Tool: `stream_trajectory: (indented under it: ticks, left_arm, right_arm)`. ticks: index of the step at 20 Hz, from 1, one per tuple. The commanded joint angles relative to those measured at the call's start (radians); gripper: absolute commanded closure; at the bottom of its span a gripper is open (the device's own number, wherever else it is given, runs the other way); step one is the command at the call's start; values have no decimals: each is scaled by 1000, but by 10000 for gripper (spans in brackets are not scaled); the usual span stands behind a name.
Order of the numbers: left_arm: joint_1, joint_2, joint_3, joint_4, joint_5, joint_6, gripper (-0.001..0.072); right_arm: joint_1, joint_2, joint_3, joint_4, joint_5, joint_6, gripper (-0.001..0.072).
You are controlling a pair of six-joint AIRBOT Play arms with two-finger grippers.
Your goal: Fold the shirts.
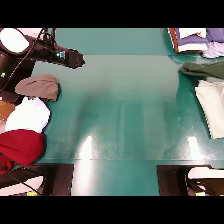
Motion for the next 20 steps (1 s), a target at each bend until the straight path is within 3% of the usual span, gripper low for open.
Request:
stream_trajectory:
  ticks: [1, 9, 20]
  left_arm:
    - [0, 0, 0, 0, 2, 0, 682]
    - [-1, 0, 0, 0, -11, 0, 682]
    - [-1, 0, 0, 0, -58, 1, 682]
  right_arm:
    - [-44, 1, 91, 32, 2, 0, 695]
    - [-111, 4, 264, 8, 272, -26, 695]
    - [-111, 269, -166, -603, 399, 24, 692]
